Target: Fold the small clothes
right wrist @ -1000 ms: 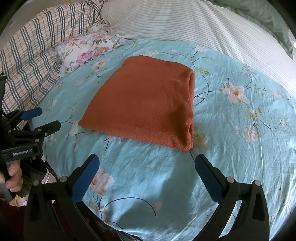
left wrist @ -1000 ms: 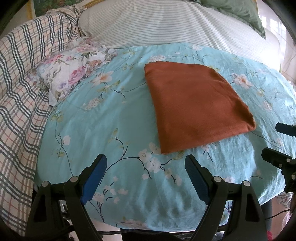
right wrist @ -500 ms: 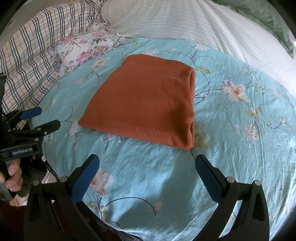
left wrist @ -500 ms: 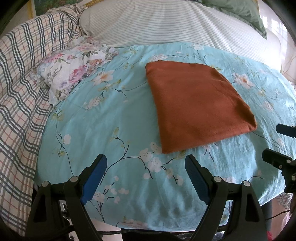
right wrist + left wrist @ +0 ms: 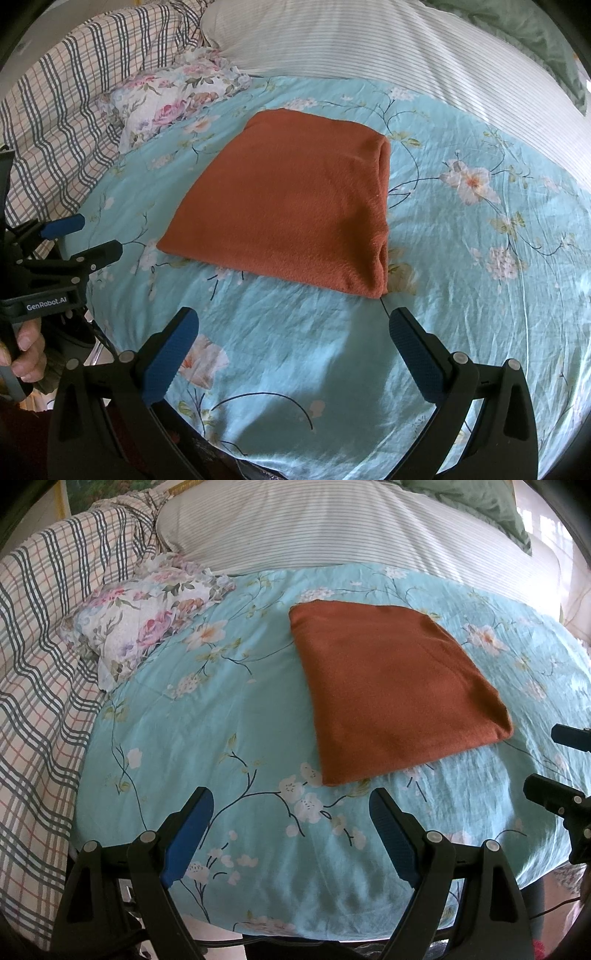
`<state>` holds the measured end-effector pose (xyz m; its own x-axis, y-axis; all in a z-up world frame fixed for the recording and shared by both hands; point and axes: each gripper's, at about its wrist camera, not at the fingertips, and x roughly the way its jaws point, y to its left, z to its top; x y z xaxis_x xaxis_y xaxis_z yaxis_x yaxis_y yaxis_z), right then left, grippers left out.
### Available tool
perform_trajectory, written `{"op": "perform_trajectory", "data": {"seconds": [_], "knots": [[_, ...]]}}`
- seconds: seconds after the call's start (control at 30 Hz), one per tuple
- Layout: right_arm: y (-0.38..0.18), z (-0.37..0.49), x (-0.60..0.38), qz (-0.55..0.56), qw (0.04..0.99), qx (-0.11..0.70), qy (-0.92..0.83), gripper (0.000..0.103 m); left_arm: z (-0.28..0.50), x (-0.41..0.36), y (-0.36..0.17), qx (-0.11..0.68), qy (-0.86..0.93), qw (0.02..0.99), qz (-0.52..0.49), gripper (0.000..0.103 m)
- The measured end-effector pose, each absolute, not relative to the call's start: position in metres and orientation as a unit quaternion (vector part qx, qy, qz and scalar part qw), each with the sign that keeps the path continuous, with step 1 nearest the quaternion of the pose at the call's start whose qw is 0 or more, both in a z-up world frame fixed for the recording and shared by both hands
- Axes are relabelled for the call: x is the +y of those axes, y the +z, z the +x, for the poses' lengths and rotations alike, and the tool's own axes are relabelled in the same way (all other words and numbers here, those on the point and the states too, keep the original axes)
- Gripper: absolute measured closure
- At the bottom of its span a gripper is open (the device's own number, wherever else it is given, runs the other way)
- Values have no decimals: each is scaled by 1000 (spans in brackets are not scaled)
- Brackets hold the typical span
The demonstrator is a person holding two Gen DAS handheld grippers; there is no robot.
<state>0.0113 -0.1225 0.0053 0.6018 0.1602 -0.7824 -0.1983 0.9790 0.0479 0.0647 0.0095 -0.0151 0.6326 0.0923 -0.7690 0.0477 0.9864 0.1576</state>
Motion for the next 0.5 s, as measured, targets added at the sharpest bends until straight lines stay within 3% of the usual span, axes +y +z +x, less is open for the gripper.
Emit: {"op": "perform_trajectory", "data": {"seconds": [0.5], "knots": [[12,6,-116,-22,897,431,100,0,62,5,-11,424,15,902,84,16]]}}
